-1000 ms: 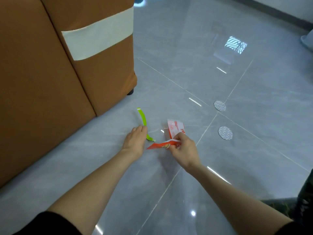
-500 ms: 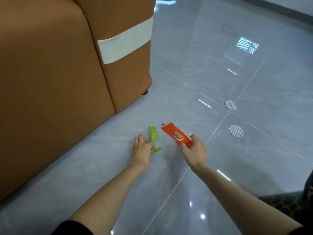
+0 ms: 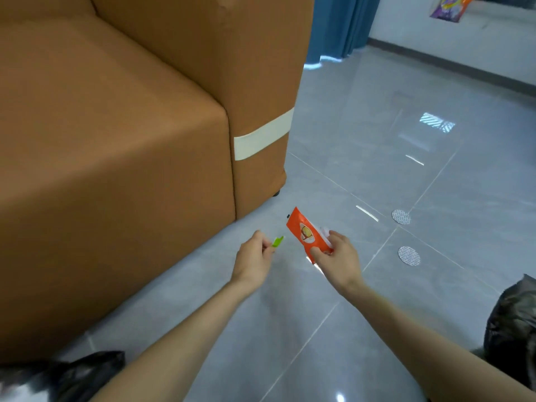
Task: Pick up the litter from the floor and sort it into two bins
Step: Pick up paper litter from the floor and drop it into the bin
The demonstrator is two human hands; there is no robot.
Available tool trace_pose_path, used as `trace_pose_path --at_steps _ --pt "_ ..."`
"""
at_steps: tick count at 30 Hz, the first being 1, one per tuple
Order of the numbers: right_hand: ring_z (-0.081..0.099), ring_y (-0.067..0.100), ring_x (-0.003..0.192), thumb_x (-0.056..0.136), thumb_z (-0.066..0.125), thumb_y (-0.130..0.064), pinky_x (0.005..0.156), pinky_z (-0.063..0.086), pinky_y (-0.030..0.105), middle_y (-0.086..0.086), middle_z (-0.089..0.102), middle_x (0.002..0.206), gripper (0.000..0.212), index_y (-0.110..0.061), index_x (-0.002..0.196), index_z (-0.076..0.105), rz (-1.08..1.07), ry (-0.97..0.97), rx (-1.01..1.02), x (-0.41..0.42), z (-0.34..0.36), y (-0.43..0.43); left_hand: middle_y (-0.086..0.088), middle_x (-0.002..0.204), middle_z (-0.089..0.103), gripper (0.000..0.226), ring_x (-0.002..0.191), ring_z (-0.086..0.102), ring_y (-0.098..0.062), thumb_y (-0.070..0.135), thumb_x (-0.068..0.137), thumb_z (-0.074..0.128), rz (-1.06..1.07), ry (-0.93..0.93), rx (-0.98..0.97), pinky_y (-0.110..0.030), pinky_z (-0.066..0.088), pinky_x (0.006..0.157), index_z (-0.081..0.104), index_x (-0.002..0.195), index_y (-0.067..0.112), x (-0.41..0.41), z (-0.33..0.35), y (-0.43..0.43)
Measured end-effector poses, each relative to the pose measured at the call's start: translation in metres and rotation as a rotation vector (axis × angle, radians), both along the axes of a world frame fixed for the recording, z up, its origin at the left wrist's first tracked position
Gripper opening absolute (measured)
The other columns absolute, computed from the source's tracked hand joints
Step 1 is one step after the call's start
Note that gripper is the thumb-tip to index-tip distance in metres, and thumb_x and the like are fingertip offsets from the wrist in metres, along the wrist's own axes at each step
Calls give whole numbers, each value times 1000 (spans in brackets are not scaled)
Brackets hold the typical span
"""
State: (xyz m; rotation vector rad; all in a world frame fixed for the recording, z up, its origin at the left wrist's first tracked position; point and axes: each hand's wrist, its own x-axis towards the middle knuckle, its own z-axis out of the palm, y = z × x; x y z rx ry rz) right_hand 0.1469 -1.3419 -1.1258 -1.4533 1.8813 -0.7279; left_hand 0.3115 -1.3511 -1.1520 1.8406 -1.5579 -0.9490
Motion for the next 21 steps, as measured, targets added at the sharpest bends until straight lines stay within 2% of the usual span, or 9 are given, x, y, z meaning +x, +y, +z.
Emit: trace_pose_path --at_steps 3,5,7,10,12,15,17,19,21 --pt "61 21 76 84 62 -18 67 49 25 11 67 94 23 -5 103 62 61 -6 -3 19 49 1 9 70 54 23 65 52 -9 12 89 61 69 61 -113 -18 34 56 46 74 20 22 51 13" --pt "56 11 65 83 64 -16 54 45 12 8 64 89 19 -8 100 59 123 -12 3 33 83 4 13 67 54 28 62 52 -2 10 87 63 109 94 -188 -12 37 54 45 70 24 42 88 27" --pt "54 5 64 83 66 -15 44 39 6 7 62 93 17 -11 96 55 208 -46 19 51 116 9 12 68 57 30 64 57 -5 9 86 64 157 111 -242 -11 44 60 46 69 26 67 124 44" --pt "59 13 81 83 69 -14 54 47 14 7 63 101 18 -13 93 54 364 -59 22 87 163 24 1 75 65 28 75 66 -21 9 85 65 228 152 -308 -39 56 75 49 70 25 108 169 77" --pt "60 16 86 82 69 -11 56 49 17 9 63 104 19 -13 92 54 467 -75 23 113 186 37 -5 80 67 25 80 67 -25 8 85 65 265 163 -337 -45 56 76 51 71 23 134 192 106" --pt "62 18 81 81 67 -6 55 51 18 11 63 102 20 -12 93 53 598 -104 37 150 211 59 -3 81 67 24 81 67 -23 8 85 66 305 134 -384 -42 56 77 52 72 22 166 213 146" --pt "62 19 77 82 66 -4 60 52 23 11 62 98 20 -12 95 52 669 -92 30 178 225 76 3 78 65 23 80 64 -19 8 85 66 348 99 -404 -32 54 75 52 72 22 190 223 176" --pt "61 17 81 84 65 -6 63 52 22 9 60 101 21 -12 99 52 730 -73 49 205 233 91 4 79 64 22 79 62 -15 9 85 66 394 76 -414 -23 49 72 52 73 22 211 230 204" --pt "60 17 90 85 64 -9 67 51 21 9 59 109 23 -12 104 51 810 -45 97 231 235 110 1 82 65 20 80 61 -14 10 86 65 446 82 -414 -22 48 72 53 74 20 233 232 233"
